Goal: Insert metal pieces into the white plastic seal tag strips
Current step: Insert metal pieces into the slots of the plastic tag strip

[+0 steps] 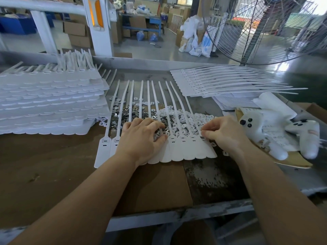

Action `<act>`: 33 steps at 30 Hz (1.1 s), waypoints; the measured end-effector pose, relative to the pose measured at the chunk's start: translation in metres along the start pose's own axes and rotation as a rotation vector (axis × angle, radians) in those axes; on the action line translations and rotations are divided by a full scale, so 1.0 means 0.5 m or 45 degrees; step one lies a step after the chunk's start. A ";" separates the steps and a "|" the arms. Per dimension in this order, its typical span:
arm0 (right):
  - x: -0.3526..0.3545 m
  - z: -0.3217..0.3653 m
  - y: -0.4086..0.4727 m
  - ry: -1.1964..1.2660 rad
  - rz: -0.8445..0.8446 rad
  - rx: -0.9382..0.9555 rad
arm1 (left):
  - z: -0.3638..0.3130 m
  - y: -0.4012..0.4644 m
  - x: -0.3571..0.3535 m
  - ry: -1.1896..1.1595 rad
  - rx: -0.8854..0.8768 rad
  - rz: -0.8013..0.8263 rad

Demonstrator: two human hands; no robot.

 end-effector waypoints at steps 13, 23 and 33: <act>-0.009 -0.010 0.011 0.111 0.136 -0.265 | 0.002 0.001 -0.002 0.004 0.003 0.003; -0.007 -0.008 0.010 0.101 0.069 -0.225 | 0.008 0.000 -0.004 -0.018 0.008 -0.008; 0.000 0.005 0.015 -0.210 -0.025 -0.175 | 0.001 -0.006 0.004 -0.052 -0.034 -0.091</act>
Point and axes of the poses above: each hand's wrist, its own y-axis towards the middle knuckle, its own x-axis out of the back of the hand, z = x × y, the point moved 7 cm from there along y, towards the middle knuckle, and after that the axes turned 13 degrees about z, right-handed, at the moved point
